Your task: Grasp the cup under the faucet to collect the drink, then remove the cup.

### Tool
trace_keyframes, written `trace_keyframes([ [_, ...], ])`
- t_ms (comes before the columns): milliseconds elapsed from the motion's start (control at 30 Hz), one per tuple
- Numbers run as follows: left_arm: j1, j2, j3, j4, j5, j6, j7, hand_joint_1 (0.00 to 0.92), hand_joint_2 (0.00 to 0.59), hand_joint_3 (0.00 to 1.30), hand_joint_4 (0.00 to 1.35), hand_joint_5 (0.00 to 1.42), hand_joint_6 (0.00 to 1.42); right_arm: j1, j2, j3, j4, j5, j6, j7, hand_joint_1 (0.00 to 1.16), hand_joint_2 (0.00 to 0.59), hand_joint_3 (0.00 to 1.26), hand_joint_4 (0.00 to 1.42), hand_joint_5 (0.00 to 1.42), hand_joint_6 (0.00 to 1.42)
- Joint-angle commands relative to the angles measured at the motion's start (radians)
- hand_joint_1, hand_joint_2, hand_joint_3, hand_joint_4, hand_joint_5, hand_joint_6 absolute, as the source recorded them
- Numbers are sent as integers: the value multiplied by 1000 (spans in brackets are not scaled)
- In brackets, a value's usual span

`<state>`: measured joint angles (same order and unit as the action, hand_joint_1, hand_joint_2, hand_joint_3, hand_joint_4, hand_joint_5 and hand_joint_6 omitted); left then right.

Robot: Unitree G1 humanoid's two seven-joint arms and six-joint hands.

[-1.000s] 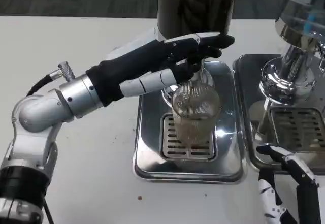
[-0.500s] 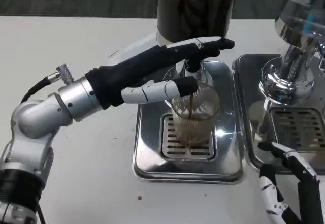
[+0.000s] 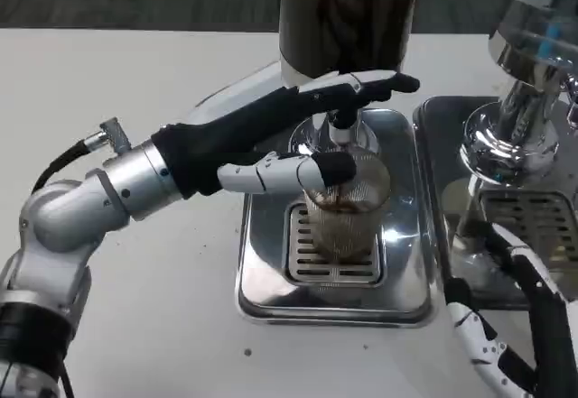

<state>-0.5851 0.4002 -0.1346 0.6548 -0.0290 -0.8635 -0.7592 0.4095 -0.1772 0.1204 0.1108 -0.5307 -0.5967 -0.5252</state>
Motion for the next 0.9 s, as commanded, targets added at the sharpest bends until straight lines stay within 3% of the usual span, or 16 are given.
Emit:
trace_keyframes([
  [33,23,12,-24,10,26,-22,-9,0,113,150,71,116,0,-35,-20,-17,-11,42,-1,61,427,280,194,157,187,234],
  [300,22,14,-26,16,23,-21,-4,0,121,150,78,116,0,-81,-41,-29,-20,77,31,169,535,225,87,87,110,178],
  [533,21,14,-28,20,24,-20,0,0,121,151,80,116,0,-125,-61,-40,-28,101,65,267,576,215,5,8,40,133],
  [733,24,13,-26,21,24,-20,5,0,132,158,87,116,0,-167,-89,-43,-24,132,87,349,588,210,0,0,0,71],
  [900,26,13,-25,20,21,-22,7,0,136,159,90,116,0,-204,-95,-51,5,165,71,375,588,210,0,1,1,67],
])
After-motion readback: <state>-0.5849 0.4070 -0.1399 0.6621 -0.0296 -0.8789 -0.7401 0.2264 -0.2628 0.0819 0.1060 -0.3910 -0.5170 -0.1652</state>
